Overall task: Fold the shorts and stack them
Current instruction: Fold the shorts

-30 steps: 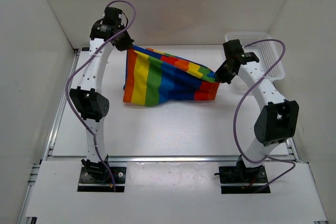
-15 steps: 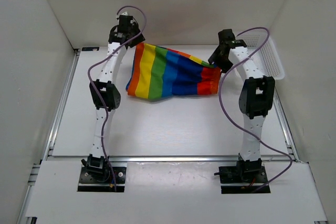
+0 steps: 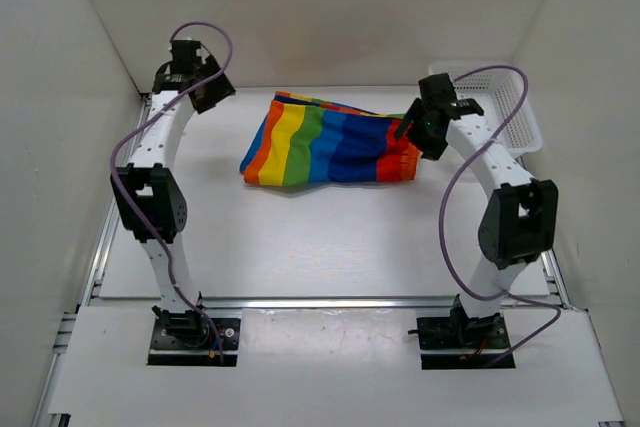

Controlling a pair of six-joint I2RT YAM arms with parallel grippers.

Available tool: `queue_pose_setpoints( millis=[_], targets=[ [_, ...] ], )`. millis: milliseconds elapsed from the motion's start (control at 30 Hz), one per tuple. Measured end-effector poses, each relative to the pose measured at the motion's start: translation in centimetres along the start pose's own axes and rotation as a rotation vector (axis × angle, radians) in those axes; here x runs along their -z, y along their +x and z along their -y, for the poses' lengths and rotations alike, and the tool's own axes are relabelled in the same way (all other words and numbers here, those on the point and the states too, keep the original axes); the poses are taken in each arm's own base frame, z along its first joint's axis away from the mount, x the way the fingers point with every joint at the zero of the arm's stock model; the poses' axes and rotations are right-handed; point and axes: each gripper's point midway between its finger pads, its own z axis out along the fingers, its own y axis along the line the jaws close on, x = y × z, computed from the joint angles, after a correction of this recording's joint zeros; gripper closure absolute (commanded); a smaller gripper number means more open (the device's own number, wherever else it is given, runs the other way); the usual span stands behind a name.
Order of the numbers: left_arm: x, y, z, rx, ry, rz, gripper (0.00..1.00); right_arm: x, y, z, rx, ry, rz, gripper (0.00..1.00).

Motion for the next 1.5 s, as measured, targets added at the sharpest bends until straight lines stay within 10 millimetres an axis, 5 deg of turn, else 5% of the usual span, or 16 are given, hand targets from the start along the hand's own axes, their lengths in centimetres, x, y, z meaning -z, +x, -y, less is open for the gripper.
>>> queue_pose_setpoints(
  millis=[133,267,533,700,833,933,967,1000,1033,1067,1200,1500],
  targets=[
    [2.6,2.1,-4.3,0.040,-0.087,-0.040,0.04,-0.5,4.2,3.1,-0.034,0.018,-0.118,0.16],
    [0.5,4.8,-3.8,0.061,-0.089,-0.119,0.13,-1.7,6.6,5.5,-0.050,0.065,-0.211,0.15],
    [-8.3,10.3,-1.9,0.157,-0.119,-0.293,0.09,-4.7,6.7,3.9,-0.093,-0.013,-0.271,0.16],
    [-7.1,14.4,-1.1,0.131,-0.155,-0.386,0.00,-7.5,7.7,3.5,-0.113,-0.011,-0.316,0.17],
    [-5.8,18.2,-3.5,0.100,-0.226,-0.484,0.00,-9.1,6.9,2.6,-0.111,-0.019,-0.308,0.28],
    [-5.8,20.0,-5.7,0.097,-0.277,-0.541,0.18,-10.7,6.4,1.7,-0.106,-0.026,-0.300,0.58],
    [-5.8,20.1,-6.0,0.096,-0.280,-0.551,0.54,-11.2,6.4,1.4,-0.102,-0.030,-0.297,0.76],
    [-5.8,20.0,-6.2,0.100,-0.285,-0.549,0.78,-11.5,6.5,1.1,-0.097,-0.031,-0.299,0.84],
    [-5.8,19.9,-6.5,0.095,-0.287,-0.547,0.90,-11.8,6.7,1.0,-0.096,-0.028,-0.302,0.89],
    [-5.9,20.0,-6.7,0.095,-0.290,-0.551,0.90,-11.8,6.9,0.9,-0.090,-0.027,-0.304,0.98],
    [-5.1,20.8,-7.5,0.090,-0.303,-0.554,0.90,-11.6,7.6,0.6,-0.059,-0.017,-0.299,1.00],
    [5.5,24.2,-11.4,0.093,-0.413,-0.589,0.90,-5.4,14.0,2.8,0.078,0.038,-0.328,1.00]
  ],
)
